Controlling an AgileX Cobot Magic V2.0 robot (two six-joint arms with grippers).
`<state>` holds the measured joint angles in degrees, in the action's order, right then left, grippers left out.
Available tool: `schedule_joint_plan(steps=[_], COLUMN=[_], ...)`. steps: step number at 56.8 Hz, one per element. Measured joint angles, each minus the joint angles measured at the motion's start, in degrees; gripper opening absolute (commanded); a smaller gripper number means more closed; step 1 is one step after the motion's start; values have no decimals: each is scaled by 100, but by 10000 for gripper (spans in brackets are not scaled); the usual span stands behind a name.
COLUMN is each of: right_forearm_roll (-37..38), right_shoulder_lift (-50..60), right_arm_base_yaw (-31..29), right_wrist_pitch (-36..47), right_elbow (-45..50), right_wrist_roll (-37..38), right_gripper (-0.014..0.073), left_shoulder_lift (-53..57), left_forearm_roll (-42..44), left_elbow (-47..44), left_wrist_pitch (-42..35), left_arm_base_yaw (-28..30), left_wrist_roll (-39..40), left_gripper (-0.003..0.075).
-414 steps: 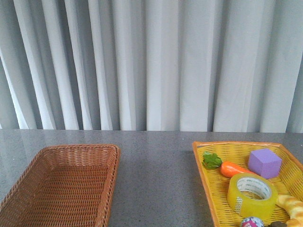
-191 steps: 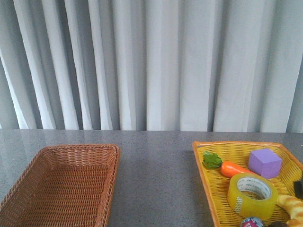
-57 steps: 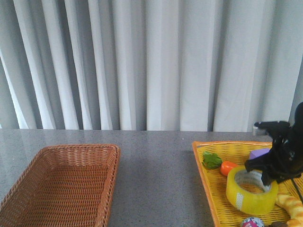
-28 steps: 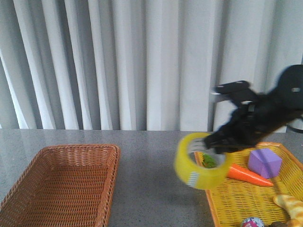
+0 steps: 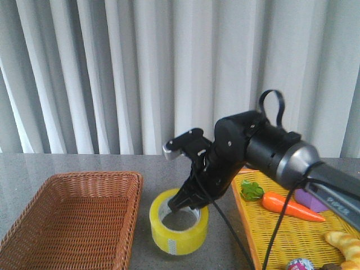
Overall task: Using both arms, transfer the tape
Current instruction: 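Lift the tape with the right gripper and carry it toward the brown basket, then set the tape on the table between baskets, release, withdraw right gripper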
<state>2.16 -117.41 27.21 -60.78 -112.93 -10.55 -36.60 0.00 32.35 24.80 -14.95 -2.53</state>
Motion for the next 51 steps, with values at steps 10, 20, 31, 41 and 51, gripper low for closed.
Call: schedule_joint_plan(steps=[10,20,31,41,51], right_forearm_roll=[49,112,158,75,-47], right_shoulder_lift=[-357,-533,-508,-19,909], right_arm_base_yaw=[-34,-40,-40,-50,-50], right_wrist_pitch=[33,150,173,123,-26], right_elbow=[0,0,-211,-365,-379], right_wrist_roll=[61,196,247,251,251], right_gripper=[203,309,465,470,437], left_shoulder_lift=[0,0,0,0,0], left_forearm_roll=[0,0,0,0,0], left_elbow=[0,0,0,0,0], left_wrist_pitch=[0,0,0,0,0], left_arm_base_yaw=[0,0,0,0,0], left_wrist_roll=[-5,-5,-5,-5,-5], left_gripper=[576,576,576,576,576])
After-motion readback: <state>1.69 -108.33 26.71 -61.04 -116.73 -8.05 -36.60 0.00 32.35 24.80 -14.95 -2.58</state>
